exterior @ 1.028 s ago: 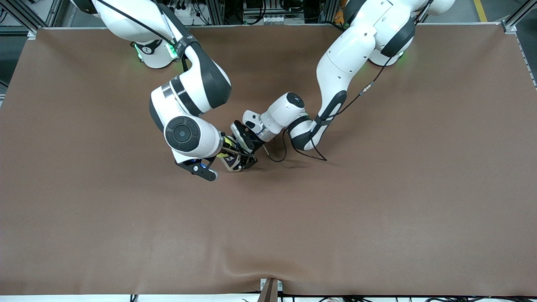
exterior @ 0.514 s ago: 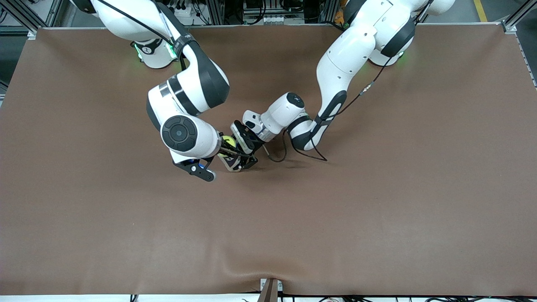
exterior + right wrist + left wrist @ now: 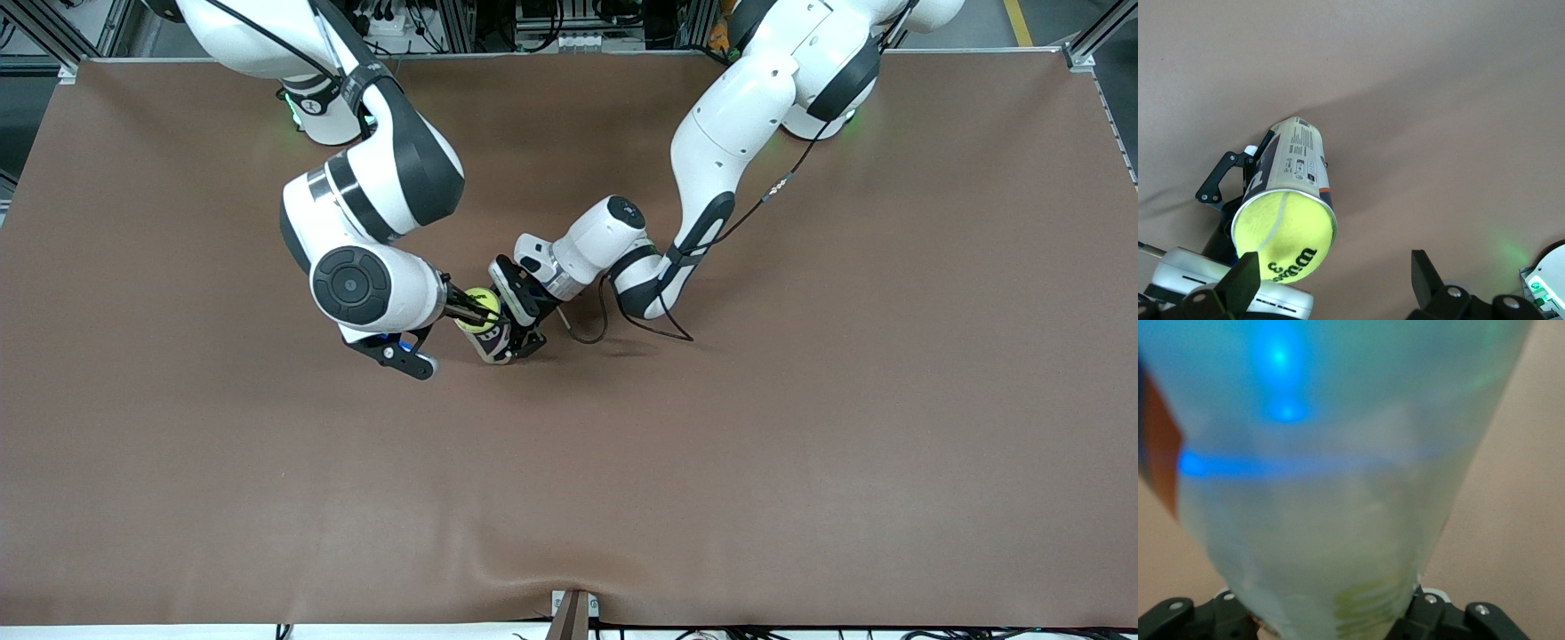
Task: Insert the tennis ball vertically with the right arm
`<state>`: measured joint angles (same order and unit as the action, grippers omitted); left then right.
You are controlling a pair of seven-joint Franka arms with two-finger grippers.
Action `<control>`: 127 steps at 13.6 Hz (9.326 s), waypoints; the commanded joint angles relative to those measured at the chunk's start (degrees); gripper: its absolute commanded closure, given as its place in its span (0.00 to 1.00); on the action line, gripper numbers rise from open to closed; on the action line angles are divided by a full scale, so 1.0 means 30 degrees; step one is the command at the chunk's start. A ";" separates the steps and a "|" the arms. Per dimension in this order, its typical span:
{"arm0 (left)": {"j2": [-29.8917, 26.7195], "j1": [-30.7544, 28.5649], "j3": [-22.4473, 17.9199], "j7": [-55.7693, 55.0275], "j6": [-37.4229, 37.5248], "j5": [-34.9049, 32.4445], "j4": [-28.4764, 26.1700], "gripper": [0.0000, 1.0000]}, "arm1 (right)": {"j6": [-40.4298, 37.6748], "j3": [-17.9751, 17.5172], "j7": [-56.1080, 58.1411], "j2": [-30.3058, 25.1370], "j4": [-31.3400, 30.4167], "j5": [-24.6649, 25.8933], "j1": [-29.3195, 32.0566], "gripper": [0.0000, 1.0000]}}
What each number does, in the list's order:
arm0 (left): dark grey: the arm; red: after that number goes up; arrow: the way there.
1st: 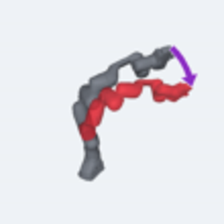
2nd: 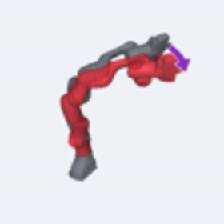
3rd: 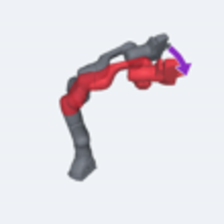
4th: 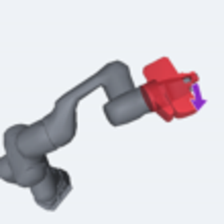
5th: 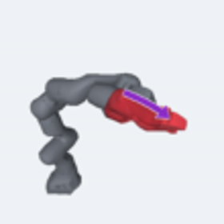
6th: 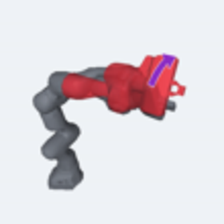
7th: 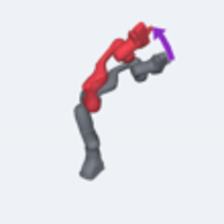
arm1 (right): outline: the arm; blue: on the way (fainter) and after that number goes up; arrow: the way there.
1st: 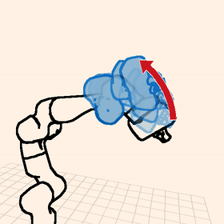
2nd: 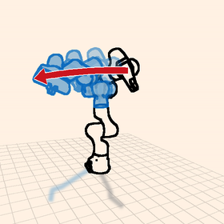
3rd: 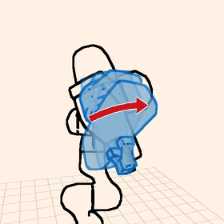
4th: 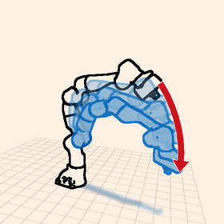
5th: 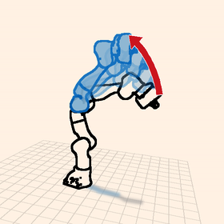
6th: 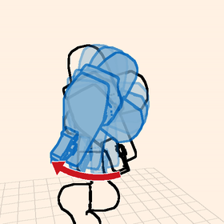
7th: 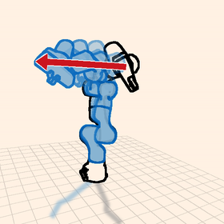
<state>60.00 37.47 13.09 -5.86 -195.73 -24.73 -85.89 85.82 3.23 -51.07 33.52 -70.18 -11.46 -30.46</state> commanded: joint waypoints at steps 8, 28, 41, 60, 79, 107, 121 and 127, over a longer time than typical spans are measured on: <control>-0.0311 -0.0156 -0.0087 0.0107 0.0028 -0.0105 -0.0404 0.23 | 0.0486 0.0007 0.0177 0.0748 -0.0423 -0.0076 -0.0159 0.00; -0.0340 -0.0215 -0.0087 0.0020 -0.0001 -0.0134 -0.0638 0.00 | -0.2943 0.0301 0.8404 -0.4905 0.2092 0.4759 0.6454 0.00; -0.3355 -0.1122 0.0060 -0.0069 -0.0001 -0.0281 -0.5581 0.00 | -0.1595 0.0798 1.3507 -0.5462 0.2183 0.3999 0.9359 0.00; -1.2960 -0.7217 0.0177 -0.0536 0.4292 -0.0135 -1.3764 0.00 | 0.0214 0.0651 1.5235 -1.1199 -0.6420 0.3821 0.9187 0.00; -1.6337 -0.7595 0.0675 -0.2383 2.8176 0.4668 -0.2518 0.00 | 0.4676 0.0915 1.5236 -1.2933 -0.9512 0.3733 0.8923 0.00; -2.0671 -1.4015 0.0559 -0.0860 3.7674 0.8273 0.0417 0.00 | 0.3444 0.0915 1.6202 -1.2727 -0.9184 0.3469 0.8982 0.00; -2.1991 -1.0762 -0.3863 -0.0860 3.8465 0.9124 -0.1049 0.00 | 0.3503 0.0915 1.6202 -1.2639 -0.9155 0.3498 0.8952 0.00; -2.1728 -1.0791 -0.3837 -0.0772 3.8378 0.8508 -0.0960 0.00 | 0.3503 0.0915 1.6202 -1.2639 -0.9155 0.3498 0.8894 0.00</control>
<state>-4.49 4.94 1.67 -8.93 -80.40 1.84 -87.86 96.84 6.00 -3.13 -4.62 -98.33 -1.05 -3.85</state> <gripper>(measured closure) 0.000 0.000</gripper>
